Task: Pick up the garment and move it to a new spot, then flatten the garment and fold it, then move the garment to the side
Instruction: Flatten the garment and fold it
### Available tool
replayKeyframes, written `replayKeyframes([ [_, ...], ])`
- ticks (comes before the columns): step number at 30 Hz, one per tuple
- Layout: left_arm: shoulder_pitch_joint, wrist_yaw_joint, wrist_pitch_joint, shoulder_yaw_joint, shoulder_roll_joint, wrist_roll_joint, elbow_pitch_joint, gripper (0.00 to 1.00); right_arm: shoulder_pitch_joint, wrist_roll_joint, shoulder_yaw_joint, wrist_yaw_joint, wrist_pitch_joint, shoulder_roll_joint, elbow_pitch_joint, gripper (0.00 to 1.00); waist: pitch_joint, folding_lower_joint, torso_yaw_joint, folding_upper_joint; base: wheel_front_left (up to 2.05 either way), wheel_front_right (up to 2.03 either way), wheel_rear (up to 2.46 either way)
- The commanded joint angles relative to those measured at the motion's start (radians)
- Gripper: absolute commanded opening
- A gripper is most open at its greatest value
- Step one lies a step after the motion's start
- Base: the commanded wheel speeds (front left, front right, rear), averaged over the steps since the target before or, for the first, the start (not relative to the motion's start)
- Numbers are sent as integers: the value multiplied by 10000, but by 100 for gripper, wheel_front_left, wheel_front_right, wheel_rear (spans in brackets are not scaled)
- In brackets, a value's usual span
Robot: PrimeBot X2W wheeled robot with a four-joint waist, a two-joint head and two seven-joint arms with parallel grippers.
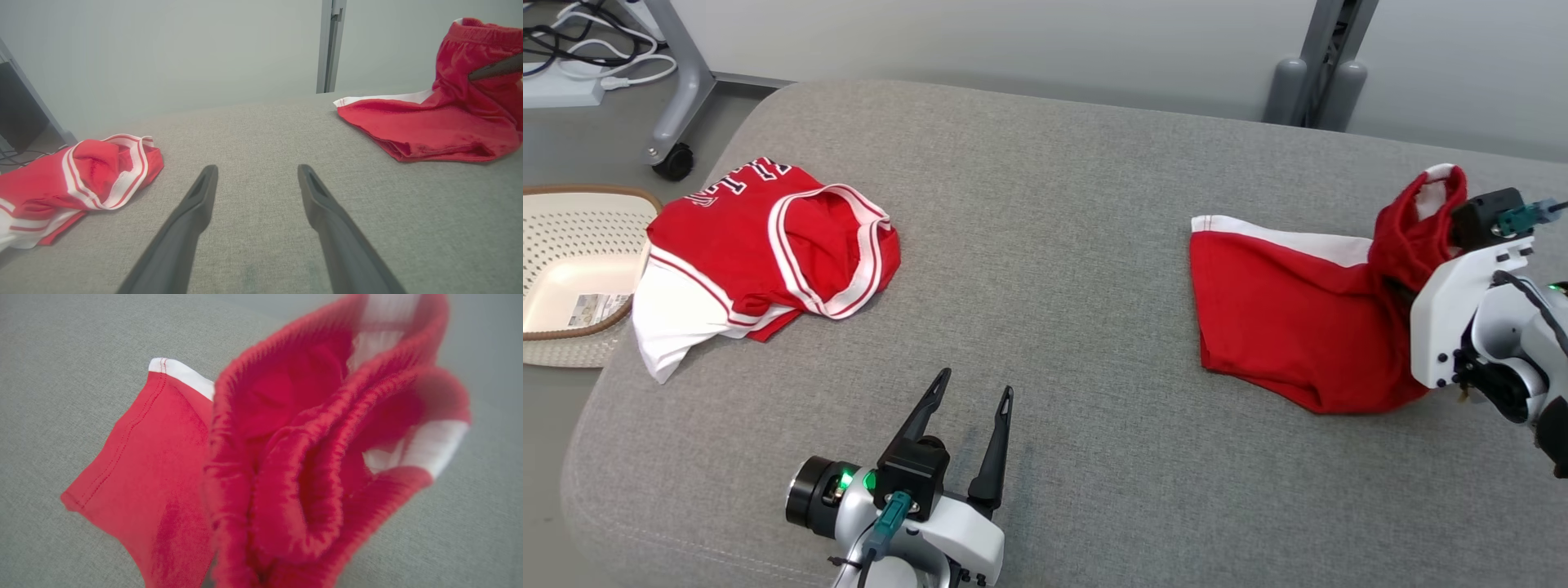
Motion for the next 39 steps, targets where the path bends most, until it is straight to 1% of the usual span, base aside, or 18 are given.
replayKeyframes([
  [1,67,77,-6,-12,39,-79,-12,100,-114,-113,54,0,58,79,57,0,-11,0,66,-1,0,0,0],
  [16,83,166,-6,-296,39,-343,-68,100,-185,-1087,400,0,1092,1048,632,0,32,0,756,-1,0,0,0],
  [24,-48,238,-6,-412,38,-459,-102,100,-251,-1328,425,0,1404,1270,858,0,246,0,1105,-1,0,0,0],
  [34,-165,323,-6,-574,39,-562,-117,100,-157,-1569,433,0,1664,1525,829,0,436,0,1318,-1,0,0,0],
  [35,-181,328,-6,-579,38,-567,-109,100,-149,-1592,433,0,1647,1541,826,33,437,0,1326,-1,0,0,0],
  [36,-192,336,-6,-581,39,-572,-97,100,-143,-1551,433,0,1586,1560,830,100,433,0,1329,-1,0,0,0],
  [39,-187,347,-6,-546,39,-566,-61,100,-113,-1444,434,0,1547,1635,781,100,401,0,1306,-1,0,0,0],
])
